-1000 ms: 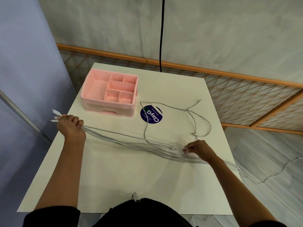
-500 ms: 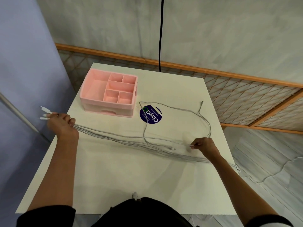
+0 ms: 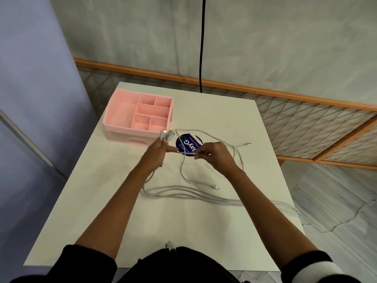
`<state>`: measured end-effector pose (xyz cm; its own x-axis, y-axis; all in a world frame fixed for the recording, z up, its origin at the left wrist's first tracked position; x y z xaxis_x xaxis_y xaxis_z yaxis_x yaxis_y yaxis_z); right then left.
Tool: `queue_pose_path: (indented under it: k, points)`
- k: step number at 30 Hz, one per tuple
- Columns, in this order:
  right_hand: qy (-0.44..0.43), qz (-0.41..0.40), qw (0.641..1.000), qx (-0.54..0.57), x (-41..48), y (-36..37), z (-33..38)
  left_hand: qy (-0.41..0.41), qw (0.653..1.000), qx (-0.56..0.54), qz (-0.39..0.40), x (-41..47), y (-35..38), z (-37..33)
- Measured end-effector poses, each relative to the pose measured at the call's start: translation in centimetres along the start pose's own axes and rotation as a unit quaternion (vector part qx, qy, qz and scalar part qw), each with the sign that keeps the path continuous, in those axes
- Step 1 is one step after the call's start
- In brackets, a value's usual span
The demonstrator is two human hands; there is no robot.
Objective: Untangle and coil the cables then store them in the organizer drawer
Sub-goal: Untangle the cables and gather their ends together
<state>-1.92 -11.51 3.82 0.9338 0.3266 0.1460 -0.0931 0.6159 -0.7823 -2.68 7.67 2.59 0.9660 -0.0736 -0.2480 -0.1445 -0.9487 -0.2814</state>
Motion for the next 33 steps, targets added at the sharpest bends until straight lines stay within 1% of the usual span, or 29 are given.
queue_pose_path:
  k: [2,4,8,10,11,13,15,19,21,23,26,29,32,33]
  points:
    - [-0.01,-0.007,1.0,0.021,0.6,-0.2,1.0,-0.003,1.0,0.026,0.007,-0.4,0.7,0.0]
    - [-0.01,0.005,0.999,0.031,1.0,-0.2,1.2,0.016,1.0,0.018,-0.015,-0.6,0.6,-0.3]
    - [0.004,0.034,0.999,-0.02,0.6,-0.7,-0.3,0.064,0.991,-0.064,-0.095,-0.8,-2.0,-1.5]
    - [0.023,0.025,0.998,-0.045,-0.2,-1.6,-2.3,0.069,0.978,-0.156,-0.121,-0.7,-4.0,-1.5]
    - [0.041,0.019,0.997,-0.055,-0.6,-2.1,-3.5,0.072,0.971,-0.184,-0.132,-0.7,-4.9,-1.3]
    - [0.075,0.008,0.995,-0.072,-1.3,-2.9,-5.6,0.063,0.966,-0.198,-0.151,-0.9,-6.5,-1.0]
    - [0.082,0.014,0.992,-0.096,-1.5,-3.3,-6.6,0.057,0.964,-0.203,-0.16,-1.1,-7.0,-0.8]
    - [0.071,0.035,0.988,-0.131,-1.0,-3.2,-6.8,0.06,0.967,-0.198,-0.151,-1.4,-6.7,-1.1]
    - [0.067,0.038,0.985,-0.152,-1.0,-3.3,-7.5,0.068,0.96,-0.223,-0.158,-1.7,-7.5,-1.5]
    - [0.084,0.025,0.986,-0.14,-1.5,-4.0,-8.7,0.076,0.952,-0.247,-0.162,-2.0,-8.6,-1.9]
    - [0.132,-0.015,0.987,-0.086,-2.5,-5.3,-10.2,0.075,0.96,-0.219,-0.158,-2.2,-8.7,-1.8]
    - [0.158,-0.029,0.984,-0.071,-3.4,-5.8,-11.1,0.07,0.967,-0.195,-0.148,-2.0,-8.0,-1.4]
    - [0.148,-0.031,0.986,-0.076,-4.4,-6.0,-11.5,0.06,0.974,-0.165,-0.144,-1.9,-7.9,-0.7]
    - [0.15,-0.046,0.984,-0.083,-5.1,-6.5,-11.8,0.056,0.978,-0.149,-0.135,-1.7,-7.6,-0.5]
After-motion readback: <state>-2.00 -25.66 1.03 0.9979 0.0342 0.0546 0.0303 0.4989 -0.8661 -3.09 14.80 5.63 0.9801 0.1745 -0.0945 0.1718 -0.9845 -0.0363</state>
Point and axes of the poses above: each hand's wrist, its own x-axis towards the middle knuckle, its own y-axis out of the palm, z = x × y, the point moved 7 cm from there along x, towards the middle knuckle, and after that the axes turned 3 degrees about -y, right-handed, at the moved point
